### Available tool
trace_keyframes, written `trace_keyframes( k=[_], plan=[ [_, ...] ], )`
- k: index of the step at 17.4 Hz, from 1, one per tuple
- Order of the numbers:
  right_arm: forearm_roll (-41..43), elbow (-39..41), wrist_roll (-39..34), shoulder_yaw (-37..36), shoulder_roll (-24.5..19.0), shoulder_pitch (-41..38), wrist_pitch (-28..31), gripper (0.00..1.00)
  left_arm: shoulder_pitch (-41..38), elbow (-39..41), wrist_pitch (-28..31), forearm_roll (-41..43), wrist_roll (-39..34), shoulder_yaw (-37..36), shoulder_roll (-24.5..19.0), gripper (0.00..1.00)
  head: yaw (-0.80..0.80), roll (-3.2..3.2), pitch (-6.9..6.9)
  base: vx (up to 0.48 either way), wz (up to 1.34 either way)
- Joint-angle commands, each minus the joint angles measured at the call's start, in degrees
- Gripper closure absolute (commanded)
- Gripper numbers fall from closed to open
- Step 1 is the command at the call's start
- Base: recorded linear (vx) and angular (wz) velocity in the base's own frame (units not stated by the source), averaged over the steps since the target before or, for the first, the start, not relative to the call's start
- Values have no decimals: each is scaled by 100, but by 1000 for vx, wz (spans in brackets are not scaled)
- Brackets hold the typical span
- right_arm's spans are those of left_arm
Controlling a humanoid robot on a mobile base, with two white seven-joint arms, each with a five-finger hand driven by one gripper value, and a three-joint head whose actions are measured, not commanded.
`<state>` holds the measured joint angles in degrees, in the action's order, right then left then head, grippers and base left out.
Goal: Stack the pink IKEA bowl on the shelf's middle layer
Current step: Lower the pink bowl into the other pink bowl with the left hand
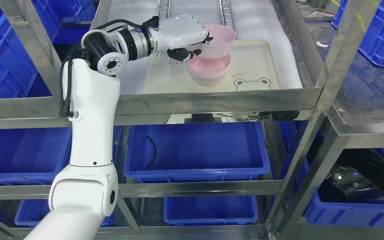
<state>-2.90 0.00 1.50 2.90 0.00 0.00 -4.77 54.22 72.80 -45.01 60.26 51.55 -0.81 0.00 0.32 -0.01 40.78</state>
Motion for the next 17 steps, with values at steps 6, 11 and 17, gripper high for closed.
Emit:
trace_keyframes(
  k=[6, 11, 17],
  plan=[
    [0, 100, 0, 0, 100, -123, 3, 0, -184, -143, 1, 12, 30, -446, -100, 94, 0, 0, 0, 2, 3],
    [0, 100, 0, 0, 100, -123, 3, 0, 105, -90, 1, 21, 310, -192, -100, 94, 0, 0, -1, 0, 0],
    [0, 100, 0, 0, 100, -123, 3, 0, 185, -29, 1, -5, 706, -24, -100, 94, 0, 0, -1, 0, 0]
  ],
)
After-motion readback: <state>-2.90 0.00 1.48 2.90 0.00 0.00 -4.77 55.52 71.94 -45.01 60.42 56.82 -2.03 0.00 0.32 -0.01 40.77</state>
